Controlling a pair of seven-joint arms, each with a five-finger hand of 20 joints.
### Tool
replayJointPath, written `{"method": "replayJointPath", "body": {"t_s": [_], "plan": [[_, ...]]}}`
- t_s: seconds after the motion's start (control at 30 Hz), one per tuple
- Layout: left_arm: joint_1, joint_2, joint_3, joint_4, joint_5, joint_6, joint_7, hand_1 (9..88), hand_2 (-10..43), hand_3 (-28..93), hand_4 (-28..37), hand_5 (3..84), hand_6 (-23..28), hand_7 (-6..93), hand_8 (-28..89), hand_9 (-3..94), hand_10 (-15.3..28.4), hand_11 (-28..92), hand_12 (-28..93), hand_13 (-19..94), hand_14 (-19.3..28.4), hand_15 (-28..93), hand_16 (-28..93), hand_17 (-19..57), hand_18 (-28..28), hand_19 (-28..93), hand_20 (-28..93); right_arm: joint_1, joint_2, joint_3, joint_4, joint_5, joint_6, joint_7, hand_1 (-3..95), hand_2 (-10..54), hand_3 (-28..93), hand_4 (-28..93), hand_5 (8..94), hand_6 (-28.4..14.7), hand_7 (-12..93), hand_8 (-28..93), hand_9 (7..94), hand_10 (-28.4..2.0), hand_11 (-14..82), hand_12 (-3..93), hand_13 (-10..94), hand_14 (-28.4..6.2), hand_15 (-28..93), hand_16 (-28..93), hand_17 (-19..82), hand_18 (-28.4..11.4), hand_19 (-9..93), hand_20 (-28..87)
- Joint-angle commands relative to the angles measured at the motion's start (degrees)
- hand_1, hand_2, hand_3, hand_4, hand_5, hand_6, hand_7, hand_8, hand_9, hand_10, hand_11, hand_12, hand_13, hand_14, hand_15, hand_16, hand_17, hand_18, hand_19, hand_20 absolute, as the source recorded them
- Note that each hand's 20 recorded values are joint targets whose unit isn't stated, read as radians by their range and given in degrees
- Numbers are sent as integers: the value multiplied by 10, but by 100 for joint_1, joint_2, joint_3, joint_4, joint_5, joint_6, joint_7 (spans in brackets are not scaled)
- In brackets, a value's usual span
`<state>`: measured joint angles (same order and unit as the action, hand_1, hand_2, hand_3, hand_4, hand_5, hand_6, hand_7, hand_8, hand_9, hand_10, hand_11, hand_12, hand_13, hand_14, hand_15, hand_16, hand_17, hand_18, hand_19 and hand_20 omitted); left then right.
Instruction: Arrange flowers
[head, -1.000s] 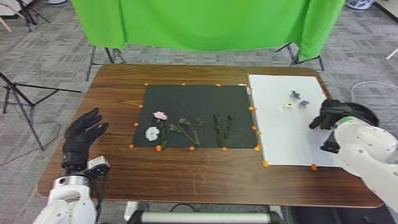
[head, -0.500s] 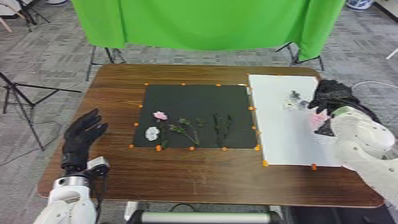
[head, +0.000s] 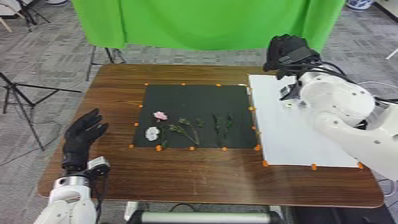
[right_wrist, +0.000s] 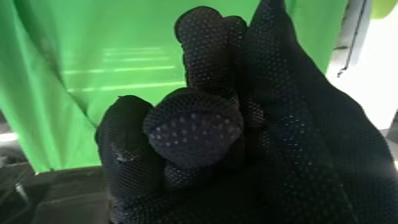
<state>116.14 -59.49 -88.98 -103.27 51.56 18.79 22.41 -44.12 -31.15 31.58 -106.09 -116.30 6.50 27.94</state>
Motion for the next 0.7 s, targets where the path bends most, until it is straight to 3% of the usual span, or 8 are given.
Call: {"method": "replayJointPath", "body": {"t_s": [0.03,0.17,0.2,0.27,0.37,0.53,0.7], "plan": [[124,-25,-30,-22,-61,61,-5,421,-95,677,-126,406,-4,222,-108,375,108,229,118,397,155,277,-19,155,143,268,248,-658,287,667,262,-25,-601,351,595,-79,612,-162,783,-20,187,95,879,-125,129,339,918,-30,564,342,644,-126,932,520],[110,-52,-29,-4,-29,13,-22,420,-95,677,-126,407,-7,224,-109,377,108,230,118,397,155,277,-18,155,142,267,248,-1345,412,1419,207,239,-1578,624,502,-88,617,-138,741,-15,191,82,820,-137,182,259,895,-44,579,334,621,-138,932,538],[115,-50,-28,-8,-29,13,-20,421,-95,677,-127,407,-7,224,-109,377,109,230,118,397,155,277,-18,155,142,267,248,-1461,404,1546,243,244,-1810,660,435,-92,640,-134,712,-14,181,0,787,-146,180,239,879,-52,588,328,608,-146,932,543],[144,-44,-34,-18,-54,15,-9,421,-95,676,-126,406,-8,224,-109,377,109,230,118,397,155,277,-18,155,142,267,248,-1714,428,1777,231,311,-2106,788,307,-95,639,-116,639,-27,141,-70,717,-172,150,218,854,-67,596,320,583,-159,932,546],[117,-57,-33,-17,-22,-21,-48,421,-95,675,-125,407,-9,224,-110,377,108,230,118,396,156,278,-17,155,142,267,248,-1900,337,1983,324,456,-2575,978,226,-95,601,-106,541,-39,76,-57,624,-202,87,198,839,-81,582,311,568,-168,932,531],[57,-64,0,-4,29,-86,-97,420,-95,675,-124,406,-11,225,-110,377,108,228,118,396,156,277,-18,154,142,266,248,-2340,247,2307,419,468,-2908,1188,172,-95,553,-117,443,-52,20,-41,511,-238,58,163,839,-89,554,301,560,-172,931,496],[99,-79,-36,-28,51,-97,-127,419,-95,675,-124,407,-11,225,-110,378,109,228,119,396,157,277,-18,154,143,267,248,-2732,236,2493,555,311,-2942,1340,161,-95,550,-129,430,-54,12,-36,497,-250,54,140,843,-89,540,297,558,-173,928,474]]}}
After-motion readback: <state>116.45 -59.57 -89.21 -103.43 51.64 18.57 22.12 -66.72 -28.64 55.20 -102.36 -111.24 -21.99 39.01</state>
